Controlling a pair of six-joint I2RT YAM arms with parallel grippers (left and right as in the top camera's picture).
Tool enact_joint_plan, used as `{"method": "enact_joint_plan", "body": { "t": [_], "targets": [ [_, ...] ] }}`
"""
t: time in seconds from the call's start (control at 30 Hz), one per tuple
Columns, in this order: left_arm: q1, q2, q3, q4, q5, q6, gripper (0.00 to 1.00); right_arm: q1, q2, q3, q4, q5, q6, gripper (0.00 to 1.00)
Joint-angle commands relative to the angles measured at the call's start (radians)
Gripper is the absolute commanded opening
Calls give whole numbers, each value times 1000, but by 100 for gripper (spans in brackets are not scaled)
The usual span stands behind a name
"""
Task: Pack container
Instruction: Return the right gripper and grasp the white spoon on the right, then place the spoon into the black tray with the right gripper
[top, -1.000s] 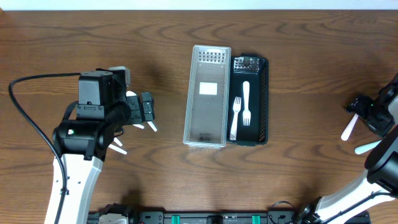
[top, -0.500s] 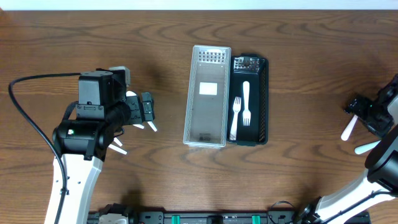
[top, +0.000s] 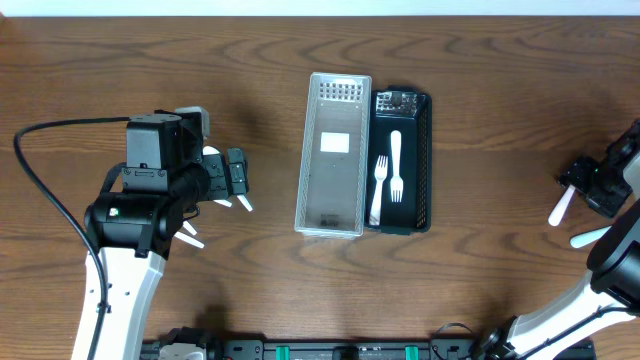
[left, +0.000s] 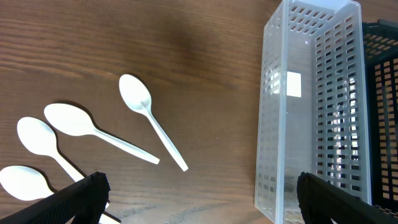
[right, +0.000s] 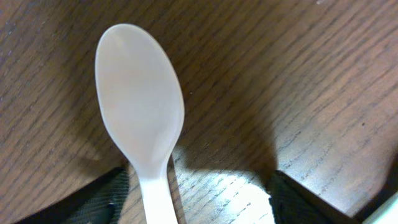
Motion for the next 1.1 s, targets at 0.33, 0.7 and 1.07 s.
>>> {"method": "enact_joint_plan", "body": {
  "t": [0.33, 0.7, 1.07],
  "targets": [
    [4, 6, 23, 1, 5, 6, 98, 8, 53, -13, -19, -53, 3, 15],
    [4, 6, 23, 1, 5, 6, 98, 8, 52, -13, -19, -53, 51, 8],
    [4, 6, 23, 1, 5, 6, 98, 136, -169, 31, -85, -101, 64, 4]
  ]
}}
